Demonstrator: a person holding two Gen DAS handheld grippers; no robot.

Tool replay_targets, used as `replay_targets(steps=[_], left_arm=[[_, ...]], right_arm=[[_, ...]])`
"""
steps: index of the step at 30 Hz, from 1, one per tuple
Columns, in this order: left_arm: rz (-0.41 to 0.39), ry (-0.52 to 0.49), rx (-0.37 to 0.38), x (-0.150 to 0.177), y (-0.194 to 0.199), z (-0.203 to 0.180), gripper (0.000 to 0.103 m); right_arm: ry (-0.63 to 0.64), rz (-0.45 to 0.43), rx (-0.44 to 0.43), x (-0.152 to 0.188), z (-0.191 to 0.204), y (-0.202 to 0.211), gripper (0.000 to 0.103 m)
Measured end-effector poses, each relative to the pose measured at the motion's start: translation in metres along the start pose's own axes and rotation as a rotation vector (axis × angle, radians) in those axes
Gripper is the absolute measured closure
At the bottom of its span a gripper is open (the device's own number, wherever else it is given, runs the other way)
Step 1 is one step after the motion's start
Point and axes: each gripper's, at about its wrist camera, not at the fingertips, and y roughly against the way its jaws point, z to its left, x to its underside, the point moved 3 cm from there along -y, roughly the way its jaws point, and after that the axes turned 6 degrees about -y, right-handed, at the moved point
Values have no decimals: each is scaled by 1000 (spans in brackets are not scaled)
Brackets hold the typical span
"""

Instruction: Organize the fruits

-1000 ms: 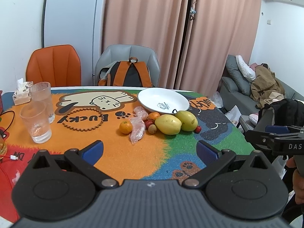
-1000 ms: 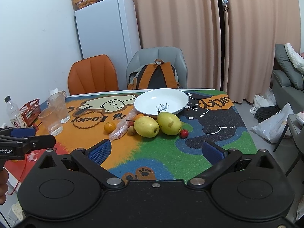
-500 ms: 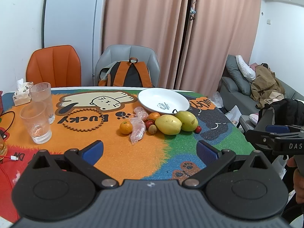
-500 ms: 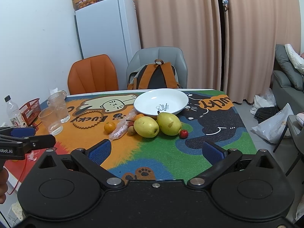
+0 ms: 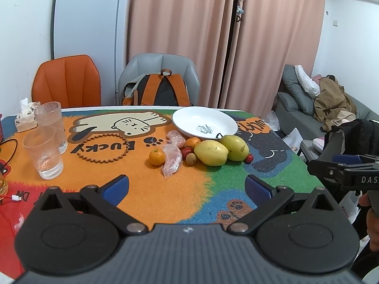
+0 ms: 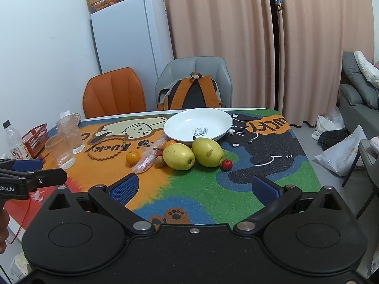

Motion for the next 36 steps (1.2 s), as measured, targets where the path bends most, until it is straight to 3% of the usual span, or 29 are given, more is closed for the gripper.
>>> replay_targets(steps=[13,30,36], left_arm=[[23,5,10,1,-38,-8,0],[26,59,42,0,-90,-5,1],[25,66,48,-2,-112,-7,3]], right_arm=[[-14,-1,5,5,-18,-26,0],[-62,13,-54,9,-46,-68,1],[-79,26,-84,9,-54,-92,8]])
